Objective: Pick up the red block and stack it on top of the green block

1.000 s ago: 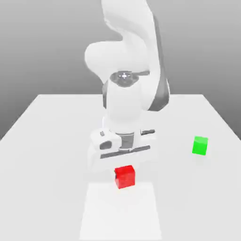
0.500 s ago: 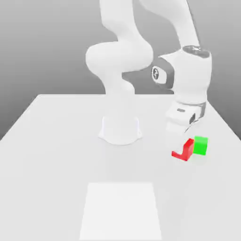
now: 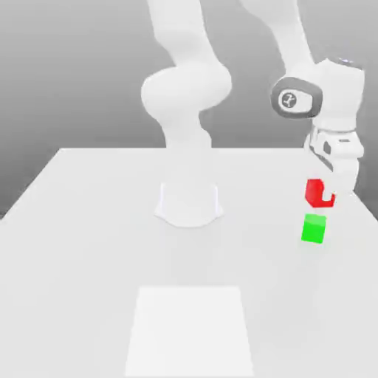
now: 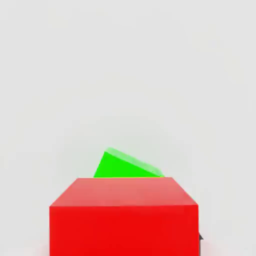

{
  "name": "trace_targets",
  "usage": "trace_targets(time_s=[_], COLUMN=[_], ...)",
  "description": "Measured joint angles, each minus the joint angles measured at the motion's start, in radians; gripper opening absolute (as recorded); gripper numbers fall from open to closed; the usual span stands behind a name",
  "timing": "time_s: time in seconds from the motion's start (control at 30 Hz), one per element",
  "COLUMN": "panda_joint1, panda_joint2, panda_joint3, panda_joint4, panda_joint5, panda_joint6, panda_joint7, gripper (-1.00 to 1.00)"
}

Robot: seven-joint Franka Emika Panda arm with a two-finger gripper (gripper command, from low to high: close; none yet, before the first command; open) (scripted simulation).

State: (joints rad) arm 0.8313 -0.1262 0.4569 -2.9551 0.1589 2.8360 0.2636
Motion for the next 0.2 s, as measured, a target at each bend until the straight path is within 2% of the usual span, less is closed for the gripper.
trace_targets(time_s=[0.07,0.1,0.2], panda_joint1=[-0.023,-0.028,-0.038], panda_joint2=[0.075,0.108,0.108], panda_joint3=[-0.004,-0.016,-0.016], panda_joint4=[0.001,0.001,0.001], panda_joint5=[-0.09,-0.143,-0.143], panda_joint6=[0.07,0.1,0.1], panda_joint7=[0.062,0.098,0.098], gripper=[-1.0,1.0,1.0])
